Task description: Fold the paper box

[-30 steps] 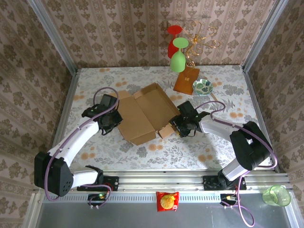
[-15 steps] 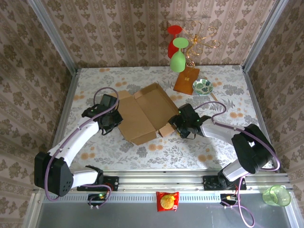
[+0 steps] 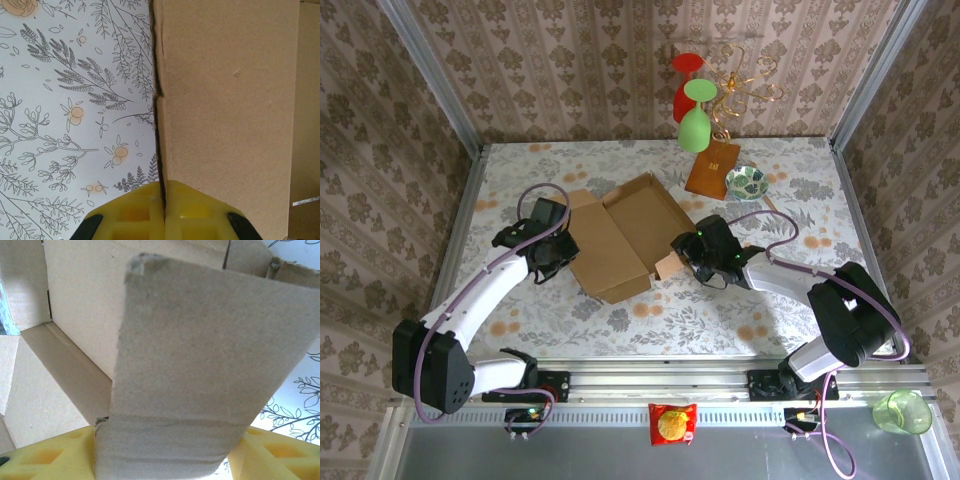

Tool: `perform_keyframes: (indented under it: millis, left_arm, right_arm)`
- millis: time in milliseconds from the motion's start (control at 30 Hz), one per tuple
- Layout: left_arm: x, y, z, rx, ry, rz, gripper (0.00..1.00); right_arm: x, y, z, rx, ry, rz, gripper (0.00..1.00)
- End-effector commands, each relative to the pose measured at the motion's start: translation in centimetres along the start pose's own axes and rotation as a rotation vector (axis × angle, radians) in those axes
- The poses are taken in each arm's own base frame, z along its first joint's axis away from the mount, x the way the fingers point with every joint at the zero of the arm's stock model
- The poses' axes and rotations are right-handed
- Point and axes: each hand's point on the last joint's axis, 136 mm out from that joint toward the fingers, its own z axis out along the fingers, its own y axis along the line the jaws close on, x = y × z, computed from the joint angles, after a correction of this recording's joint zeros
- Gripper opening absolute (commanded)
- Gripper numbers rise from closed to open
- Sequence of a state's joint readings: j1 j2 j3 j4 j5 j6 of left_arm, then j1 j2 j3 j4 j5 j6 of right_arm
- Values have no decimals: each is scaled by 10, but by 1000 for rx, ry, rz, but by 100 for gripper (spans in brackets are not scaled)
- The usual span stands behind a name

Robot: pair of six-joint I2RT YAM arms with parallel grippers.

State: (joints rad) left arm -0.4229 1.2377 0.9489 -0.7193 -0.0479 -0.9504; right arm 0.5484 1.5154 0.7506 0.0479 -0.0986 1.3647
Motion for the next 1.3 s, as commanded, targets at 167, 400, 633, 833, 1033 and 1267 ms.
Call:
perform_keyframes:
  millis: [167,400,633,833,1033,1267]
  left_arm:
    - [8,2,6,-3,47,-3,0]
    - [12,1,7,7,66,13,0]
    - [23,3,9,27,104,23,0]
    - [28,4,10,37,120,27,0]
    - [27,5,7,36,108,19,0]
    - [28,3,8,46,119,18,0]
  right_arm:
    - [-12,24,-10,-63,-67,11,65]
    - [-16,33,-3,-74,-65,17,66]
    - [-16,29,6,38,-31,12,62]
    - [-9,21,21,120,26,26,58]
    - [-11,18,12,168,16,17,61]
    - [-19,15,13,133,10,30,65]
